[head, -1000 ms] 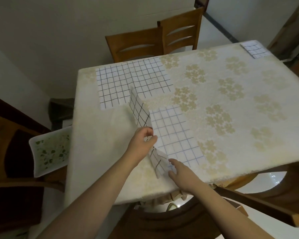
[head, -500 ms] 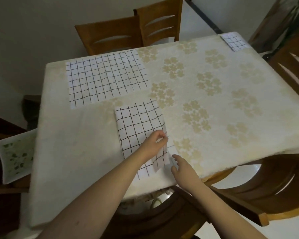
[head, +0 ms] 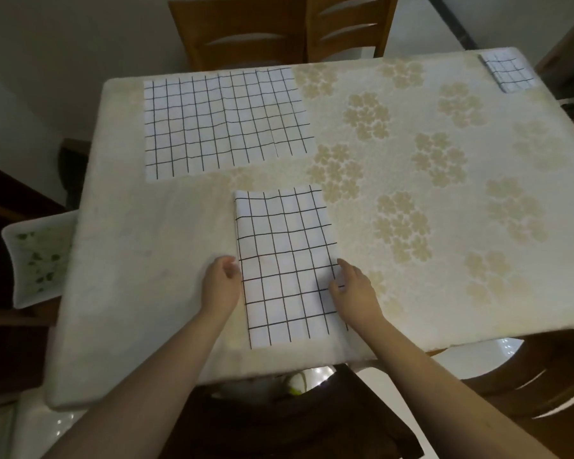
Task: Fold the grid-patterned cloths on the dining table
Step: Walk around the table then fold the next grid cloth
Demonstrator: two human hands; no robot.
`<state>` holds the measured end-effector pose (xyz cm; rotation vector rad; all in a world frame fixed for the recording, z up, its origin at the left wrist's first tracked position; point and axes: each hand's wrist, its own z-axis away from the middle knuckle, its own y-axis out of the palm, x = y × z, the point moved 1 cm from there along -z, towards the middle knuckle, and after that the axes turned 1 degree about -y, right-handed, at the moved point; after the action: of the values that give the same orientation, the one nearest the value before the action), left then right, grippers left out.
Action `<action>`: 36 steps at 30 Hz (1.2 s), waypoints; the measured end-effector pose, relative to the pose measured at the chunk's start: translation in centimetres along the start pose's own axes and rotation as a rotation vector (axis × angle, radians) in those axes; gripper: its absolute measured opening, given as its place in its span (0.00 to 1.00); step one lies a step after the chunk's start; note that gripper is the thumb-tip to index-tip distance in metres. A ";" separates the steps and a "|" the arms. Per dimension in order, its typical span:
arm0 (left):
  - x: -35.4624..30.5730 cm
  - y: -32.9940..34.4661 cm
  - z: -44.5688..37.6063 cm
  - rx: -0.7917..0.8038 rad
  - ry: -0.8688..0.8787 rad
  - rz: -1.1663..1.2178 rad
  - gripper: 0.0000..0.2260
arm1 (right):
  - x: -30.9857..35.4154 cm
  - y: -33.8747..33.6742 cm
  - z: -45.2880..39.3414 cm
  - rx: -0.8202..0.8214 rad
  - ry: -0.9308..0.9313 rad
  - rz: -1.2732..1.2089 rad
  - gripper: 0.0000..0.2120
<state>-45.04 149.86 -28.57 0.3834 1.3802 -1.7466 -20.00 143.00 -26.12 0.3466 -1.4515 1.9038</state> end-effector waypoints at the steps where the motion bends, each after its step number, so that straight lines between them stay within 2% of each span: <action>1: 0.0 0.1 -0.4 0.000 -0.012 -0.028 0.11 | 0.1 0.1 -0.7 0.001 -0.031 0.054 0.25; 5: -1.3 0.3 -1.9 0.022 -0.082 -0.126 0.09 | 0.7 0.8 -3.3 0.015 -0.152 0.264 0.27; 8: -2.2 1.0 -3.3 0.125 -0.143 -0.179 0.14 | 0.8 1.6 -4.2 0.078 -0.259 0.418 0.32; 10: -2.4 1.4 -3.8 0.167 -0.198 -0.173 0.16 | 0.5 2.6 -4.4 0.126 -0.313 0.498 0.31; 12: -2.4 1.4 -4.0 0.160 -0.232 -0.147 0.15 | 0.0 3.4 -4.2 0.165 -0.329 0.544 0.32; 15: -2.2 1.0 -3.8 0.142 -0.234 -0.072 0.12 | -1.1 4.0 -3.8 0.123 -0.310 0.569 0.32; 18: -1.6 0.6 -3.7 0.162 -0.235 0.122 0.07 | -1.9 3.8 -3.5 0.072 -0.267 0.569 0.30; 21: -0.9 0.2 -3.0 0.211 -0.229 0.320 0.07 | -1.8 3.6 -3.3 0.044 -0.249 0.554 0.30; 25: 0.7 -0.7 -2.5 0.178 -0.232 0.265 0.09 | -1.4 3.4 -3.5 -0.006 -0.224 0.461 0.31; 29: 1.8 -1.9 -3.1 0.042 -0.224 0.164 0.07 | -1.1 3.9 -3.7 -0.073 -0.251 0.404 0.29; 32: 2.0 -2.1 -3.3 0.081 -0.269 0.314 0.08 | -0.6 4.0 -3.8 -0.153 -0.259 0.280 0.25; 36: 2.3 -2.2 -3.2 0.183 -0.262 0.388 0.08 | 0.5 3.7 -4.3 -0.214 -0.083 0.184 0.23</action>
<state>-48.92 151.80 -29.83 0.4688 0.8953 -1.5385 -21.99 146.68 -29.94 0.1989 -1.7774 1.8702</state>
